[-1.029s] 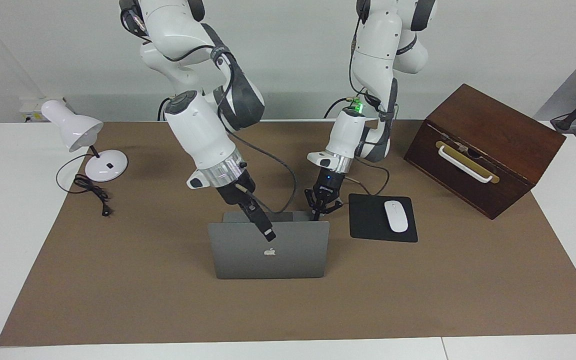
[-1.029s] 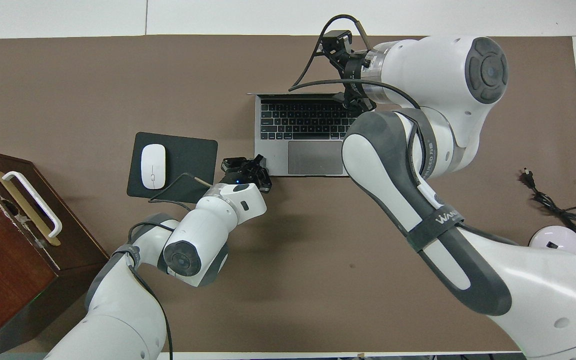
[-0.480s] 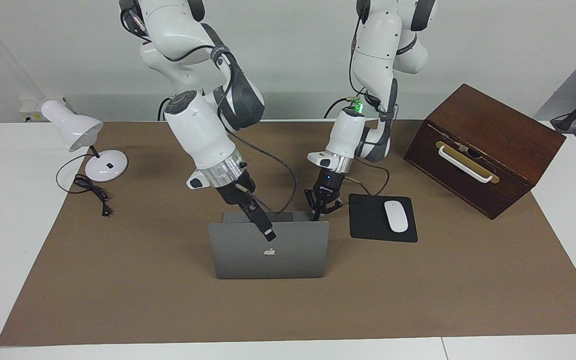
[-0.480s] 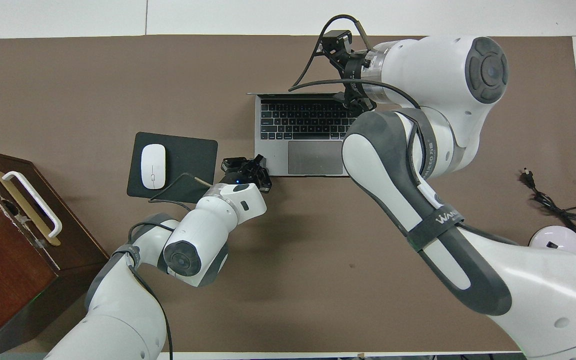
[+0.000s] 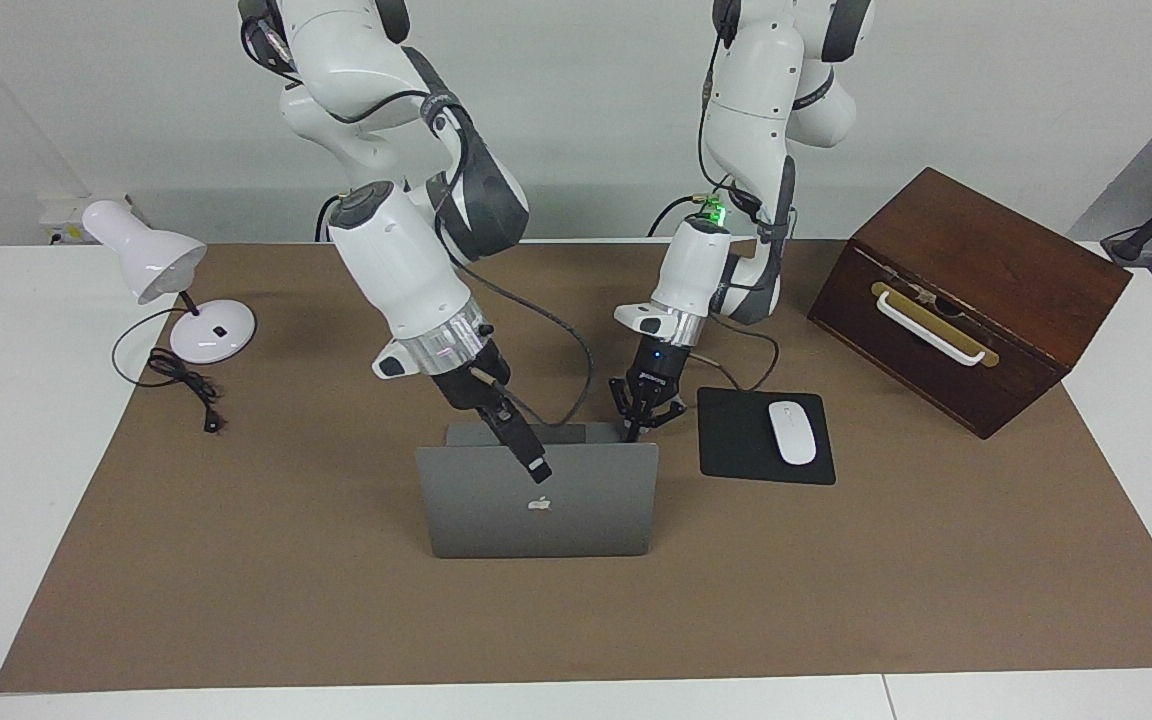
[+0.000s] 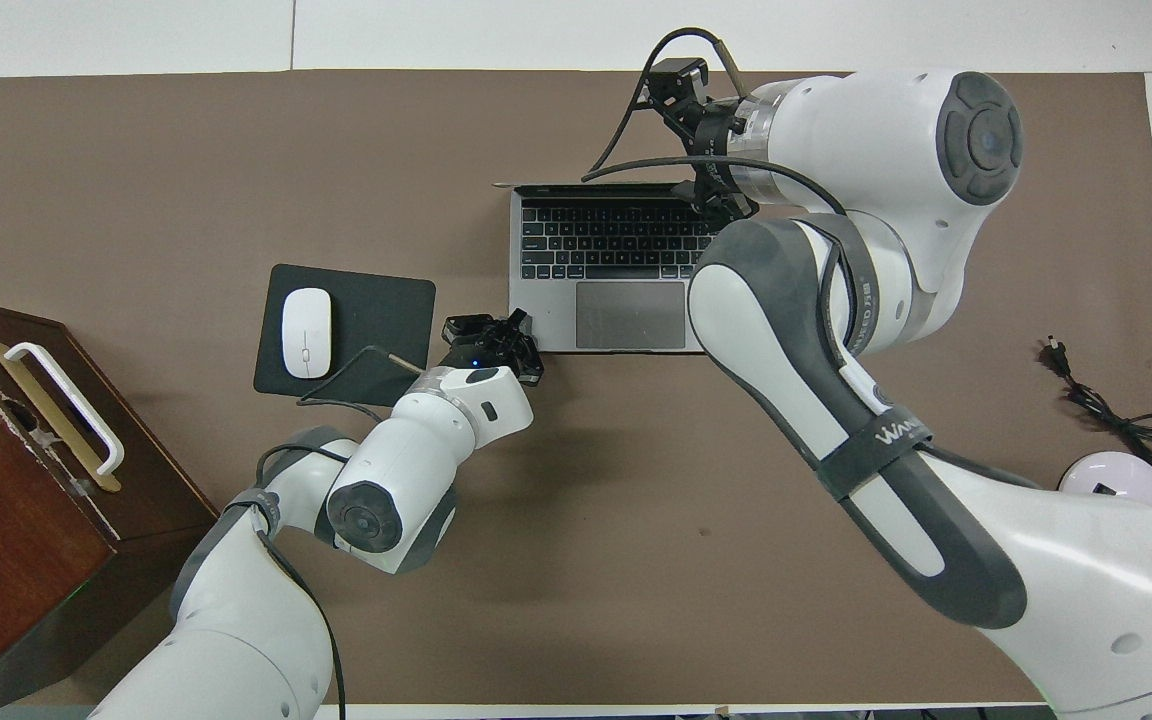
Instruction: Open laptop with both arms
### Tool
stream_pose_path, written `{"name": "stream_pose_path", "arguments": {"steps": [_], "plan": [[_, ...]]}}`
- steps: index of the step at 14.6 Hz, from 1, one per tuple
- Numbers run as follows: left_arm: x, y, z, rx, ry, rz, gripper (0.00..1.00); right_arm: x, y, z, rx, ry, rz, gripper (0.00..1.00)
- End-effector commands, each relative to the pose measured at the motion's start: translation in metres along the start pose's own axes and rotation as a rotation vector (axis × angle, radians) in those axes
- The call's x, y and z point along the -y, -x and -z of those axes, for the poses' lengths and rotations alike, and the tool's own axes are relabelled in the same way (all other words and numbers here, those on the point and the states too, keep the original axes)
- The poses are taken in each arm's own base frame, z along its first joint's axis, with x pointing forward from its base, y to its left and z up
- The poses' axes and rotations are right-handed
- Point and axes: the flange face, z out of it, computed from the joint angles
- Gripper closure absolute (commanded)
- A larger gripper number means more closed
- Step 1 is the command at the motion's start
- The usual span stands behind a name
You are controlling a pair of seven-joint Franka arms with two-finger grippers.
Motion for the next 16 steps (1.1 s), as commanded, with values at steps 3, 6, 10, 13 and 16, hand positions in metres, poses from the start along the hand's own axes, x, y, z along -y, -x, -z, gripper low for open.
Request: {"name": "stream_pose_path", "arguments": {"steps": [3,6,10,13,16], "plan": [[0.001,0.016,-0.012,0.04,-0.006,0.034,1.0,-0.001,-0.022,-0.005,-0.022,0.021,0.07,0.0],[0.018,0.006,-0.009,0.072,-0.025,0.073,1.0,-0.002,-0.023,-0.005,-0.026,0.038,0.092,0.0],[0.048,-0.04,0.012,0.203,-0.042,0.121,1.0,-0.01,-0.039,0.002,-0.024,0.084,0.195,0.0],[0.066,-0.076,0.036,0.288,-0.044,0.149,1.0,-0.012,-0.039,0.003,-0.019,0.117,0.263,0.0],[0.077,-0.098,0.059,0.342,-0.042,0.167,1.0,-0.014,-0.042,0.006,-0.018,0.136,0.297,0.0]]}}
